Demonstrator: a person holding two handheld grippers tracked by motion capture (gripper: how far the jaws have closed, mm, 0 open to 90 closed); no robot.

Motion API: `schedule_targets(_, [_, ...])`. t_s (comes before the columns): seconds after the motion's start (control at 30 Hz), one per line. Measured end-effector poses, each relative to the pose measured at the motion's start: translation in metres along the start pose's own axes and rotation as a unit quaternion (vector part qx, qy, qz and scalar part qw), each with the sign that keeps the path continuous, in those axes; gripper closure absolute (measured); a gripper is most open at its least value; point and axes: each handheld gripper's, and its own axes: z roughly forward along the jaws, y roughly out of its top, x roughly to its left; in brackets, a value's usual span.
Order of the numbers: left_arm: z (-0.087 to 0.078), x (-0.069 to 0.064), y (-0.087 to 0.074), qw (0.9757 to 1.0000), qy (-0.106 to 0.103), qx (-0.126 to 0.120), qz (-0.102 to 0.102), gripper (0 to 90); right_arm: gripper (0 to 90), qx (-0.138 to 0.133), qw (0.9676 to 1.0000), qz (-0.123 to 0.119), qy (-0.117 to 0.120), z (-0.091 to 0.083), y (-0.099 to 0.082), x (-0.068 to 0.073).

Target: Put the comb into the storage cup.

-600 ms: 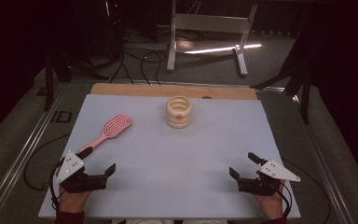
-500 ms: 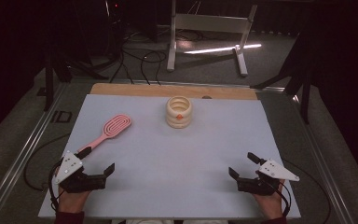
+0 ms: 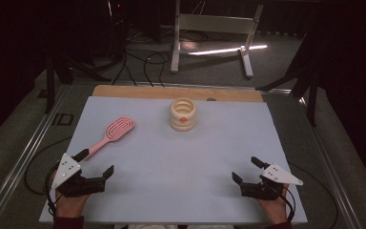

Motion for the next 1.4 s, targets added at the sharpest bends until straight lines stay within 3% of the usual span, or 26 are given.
schedule_targets(0.53, [-0.002,0.004,0.003,1.0,0.007,0.001,-0.003,0.3,7.8,-0.001,1.0,0.004,-0.002,0.001,-0.002,-0.002])
schedule_targets(0.8, [0.003,0.003,0.011,0.9999,0.008,0.002,0.008,0.3,7.8,-0.005,0.9999,0.009,-0.008,0.001,-0.002,-0.002])
schedule_targets(1.27, [0.008,0.019,0.035,0.9998,0.002,0.0,0.02,0.3,7.8,-0.008,0.9998,0.013,-0.01,0.0,-0.001,-0.002])
schedule_targets(1.4, [0.013,0.031,0.045,0.9997,0.011,0.003,0.02,0.3,7.8,-0.009,0.9998,0.014,-0.012,-0.001,-0.001,-0.003])
